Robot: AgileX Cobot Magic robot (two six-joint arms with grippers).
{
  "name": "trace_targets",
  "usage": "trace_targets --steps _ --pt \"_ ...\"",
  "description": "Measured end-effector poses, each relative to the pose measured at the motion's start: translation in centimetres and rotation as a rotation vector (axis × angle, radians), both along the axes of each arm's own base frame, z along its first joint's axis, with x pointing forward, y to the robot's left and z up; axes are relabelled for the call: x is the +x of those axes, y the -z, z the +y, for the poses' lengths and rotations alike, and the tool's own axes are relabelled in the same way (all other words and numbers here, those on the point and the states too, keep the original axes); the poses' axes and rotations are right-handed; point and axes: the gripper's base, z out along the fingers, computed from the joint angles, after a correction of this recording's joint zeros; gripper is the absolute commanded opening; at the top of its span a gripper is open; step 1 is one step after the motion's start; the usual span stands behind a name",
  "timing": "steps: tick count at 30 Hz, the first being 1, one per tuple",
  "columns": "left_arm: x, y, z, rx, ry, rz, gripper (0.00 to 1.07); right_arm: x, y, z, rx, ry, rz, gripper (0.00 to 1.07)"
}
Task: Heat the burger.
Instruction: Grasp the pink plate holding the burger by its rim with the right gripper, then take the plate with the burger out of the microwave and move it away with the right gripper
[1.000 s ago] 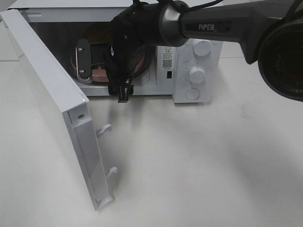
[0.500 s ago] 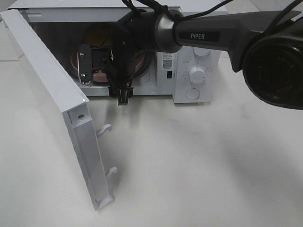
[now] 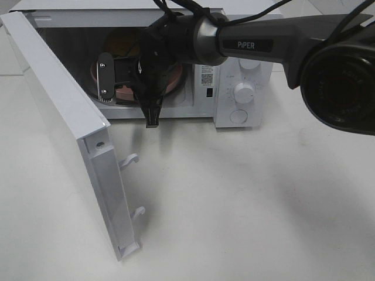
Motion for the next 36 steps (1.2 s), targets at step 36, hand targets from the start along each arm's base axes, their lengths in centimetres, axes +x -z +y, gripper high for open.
trace_targets --steps 36 --pt "0.0 0.0 0.0 0.0 0.0 0.0 0.98 -3.9 -0.8 -2.7 -0.162 -0.309 -0.018 0.0"
